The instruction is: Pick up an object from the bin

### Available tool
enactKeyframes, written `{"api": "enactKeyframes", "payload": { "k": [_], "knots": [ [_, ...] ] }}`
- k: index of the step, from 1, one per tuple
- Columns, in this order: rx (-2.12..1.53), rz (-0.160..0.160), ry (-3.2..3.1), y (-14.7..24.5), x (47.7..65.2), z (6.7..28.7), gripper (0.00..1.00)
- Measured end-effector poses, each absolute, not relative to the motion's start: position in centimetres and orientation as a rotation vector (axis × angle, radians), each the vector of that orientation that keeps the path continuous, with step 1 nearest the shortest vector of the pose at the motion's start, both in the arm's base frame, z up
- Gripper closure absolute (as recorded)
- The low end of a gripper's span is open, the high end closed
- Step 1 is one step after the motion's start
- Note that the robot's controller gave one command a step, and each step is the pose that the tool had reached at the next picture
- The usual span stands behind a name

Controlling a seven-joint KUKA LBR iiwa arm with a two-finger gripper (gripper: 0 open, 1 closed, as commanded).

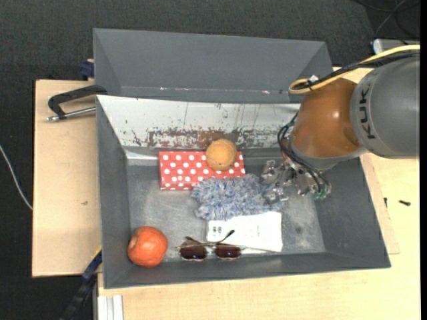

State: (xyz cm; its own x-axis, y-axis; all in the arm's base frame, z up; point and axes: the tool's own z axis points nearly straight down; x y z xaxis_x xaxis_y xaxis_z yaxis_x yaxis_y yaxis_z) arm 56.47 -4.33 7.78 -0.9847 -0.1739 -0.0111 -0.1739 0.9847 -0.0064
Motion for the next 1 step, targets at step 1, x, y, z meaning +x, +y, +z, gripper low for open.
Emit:
{"api": "enactKeyframes", "payload": {
  "k": [1],
  "knots": [
    [-0.258, 0.000, 3.125, -3.59, 55.88, 21.21, 1.00]
  ]
}}
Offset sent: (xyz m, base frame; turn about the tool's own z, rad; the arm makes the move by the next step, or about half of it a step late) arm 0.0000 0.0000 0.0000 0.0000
